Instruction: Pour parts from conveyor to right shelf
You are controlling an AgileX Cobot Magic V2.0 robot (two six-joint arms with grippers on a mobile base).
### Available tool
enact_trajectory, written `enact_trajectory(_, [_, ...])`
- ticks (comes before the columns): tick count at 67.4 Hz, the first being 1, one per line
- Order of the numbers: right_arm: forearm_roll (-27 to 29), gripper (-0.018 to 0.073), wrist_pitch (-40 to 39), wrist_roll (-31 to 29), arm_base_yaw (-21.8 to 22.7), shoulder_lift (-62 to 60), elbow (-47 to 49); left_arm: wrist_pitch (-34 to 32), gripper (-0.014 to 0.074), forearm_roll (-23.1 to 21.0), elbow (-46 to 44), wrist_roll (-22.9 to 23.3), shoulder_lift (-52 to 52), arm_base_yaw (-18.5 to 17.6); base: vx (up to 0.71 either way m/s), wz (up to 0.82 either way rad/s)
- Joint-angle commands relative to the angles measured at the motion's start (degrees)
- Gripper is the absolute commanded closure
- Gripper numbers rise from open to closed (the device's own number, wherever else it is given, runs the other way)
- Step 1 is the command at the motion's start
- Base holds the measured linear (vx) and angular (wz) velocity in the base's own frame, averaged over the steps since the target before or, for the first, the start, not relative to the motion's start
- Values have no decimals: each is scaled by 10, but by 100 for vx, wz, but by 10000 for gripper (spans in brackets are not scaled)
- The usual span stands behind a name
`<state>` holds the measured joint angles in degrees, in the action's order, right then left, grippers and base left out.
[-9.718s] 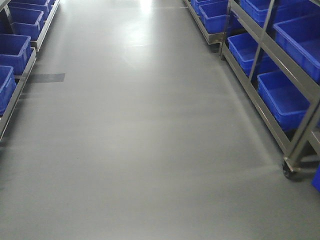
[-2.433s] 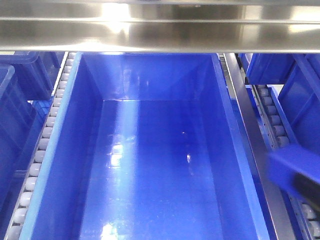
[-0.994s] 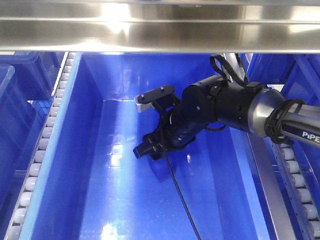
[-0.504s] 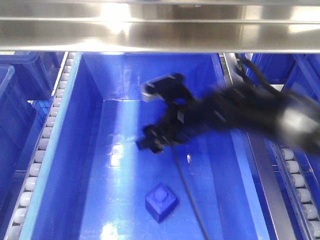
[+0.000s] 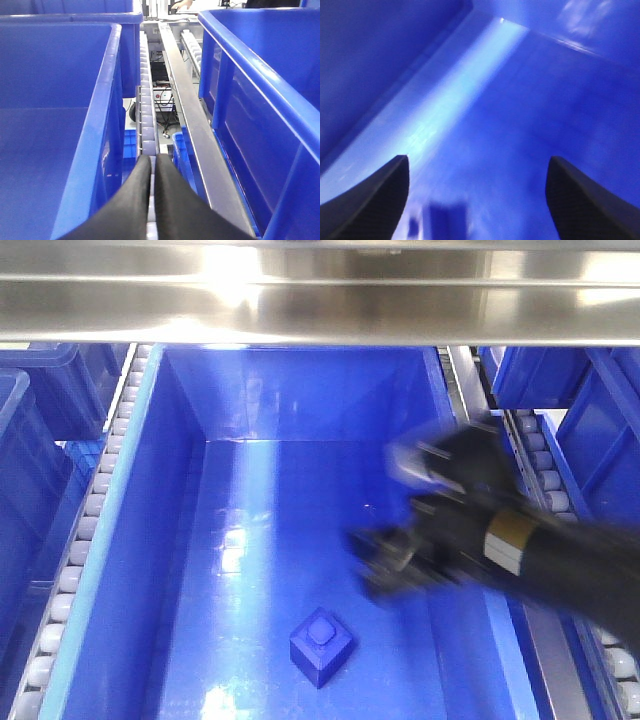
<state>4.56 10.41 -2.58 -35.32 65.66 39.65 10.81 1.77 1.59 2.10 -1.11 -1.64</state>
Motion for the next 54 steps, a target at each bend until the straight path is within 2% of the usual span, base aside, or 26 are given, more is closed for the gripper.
enact_trajectory(1, [-4, 40, -47, -1, 1, -79, -26, -40, 603, -1, -11, 4, -2, -3, 0, 0])
enact_trajectory(18, [-3, 69, -37, -1, 1, -303, -113, -40, 603, -1, -11, 4, -2, -3, 0, 0])
enact_trajectory(36, [-5, 69, 75, -25, 1, -525, -159, -40, 603, -1, -11, 4, -2, -3, 0, 0])
enact_trajectory(44, [-5, 69, 54, -26, 1, -603, -199, -40, 603, -1, -11, 4, -2, -3, 0, 0])
enact_trajectory(54, [-5, 69, 23, -31, 1, -639, -249, -40, 603, -1, -11, 4, -2, -3, 0, 0])
